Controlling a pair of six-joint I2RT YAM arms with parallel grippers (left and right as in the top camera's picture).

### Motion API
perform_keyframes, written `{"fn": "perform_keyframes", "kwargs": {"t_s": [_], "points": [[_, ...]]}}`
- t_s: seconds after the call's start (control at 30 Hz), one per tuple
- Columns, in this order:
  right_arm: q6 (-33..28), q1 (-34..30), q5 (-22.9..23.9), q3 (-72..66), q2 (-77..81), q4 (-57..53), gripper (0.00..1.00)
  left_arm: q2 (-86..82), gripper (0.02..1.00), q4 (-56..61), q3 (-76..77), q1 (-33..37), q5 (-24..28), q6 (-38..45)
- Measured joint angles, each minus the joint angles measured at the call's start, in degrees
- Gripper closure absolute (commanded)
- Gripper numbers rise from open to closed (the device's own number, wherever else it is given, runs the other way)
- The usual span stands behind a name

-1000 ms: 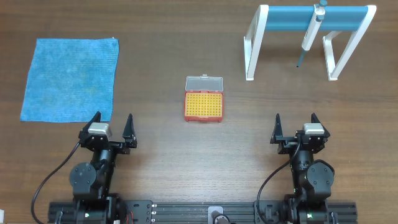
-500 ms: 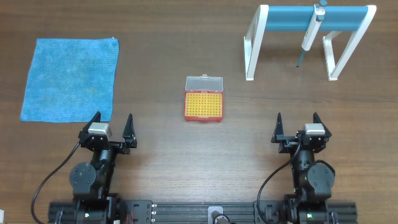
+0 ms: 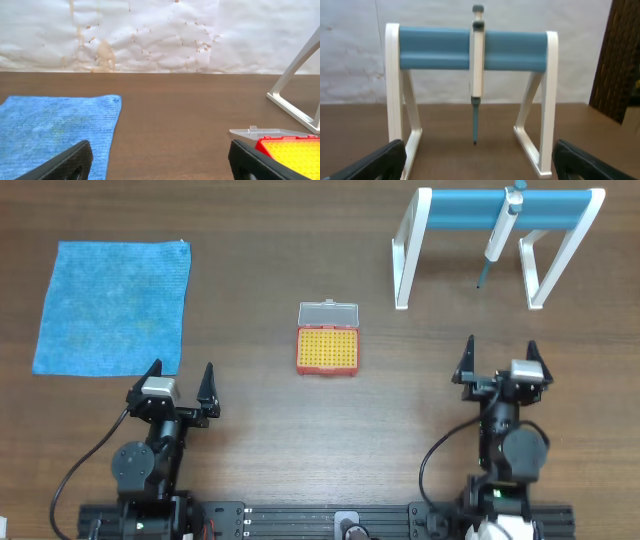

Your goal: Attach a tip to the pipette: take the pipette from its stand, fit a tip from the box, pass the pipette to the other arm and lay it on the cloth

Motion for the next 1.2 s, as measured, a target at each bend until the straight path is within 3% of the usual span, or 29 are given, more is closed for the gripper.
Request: {"fn": "perform_keyframes", "kwargs": {"t_s": [0.23, 0.37, 0.73, 1.2], "points": [[-0.2, 0.0, 0.1, 6.5, 29.2, 22.7, 0.051, -0.1, 0.139, 0.0, 0.0, 0.0, 0.0, 0.0], [-0.3, 0.0, 0.1, 12.2, 42.2, 28.5, 0.051, -0.1, 0.139, 0.0, 0.0, 0.0, 0.0, 0.0], [-0.3, 0.0, 0.1, 26.4, 57.9, 28.5, 0.049, -0.1, 0.139, 0.0, 0.0, 0.0, 0.0, 0.0], [-0.3, -1.3, 0.1, 34.6, 67.2, 28.1, 0.049, -0.1, 0.139, 0.0, 0.0, 0.0, 0.0, 0.0]]}}
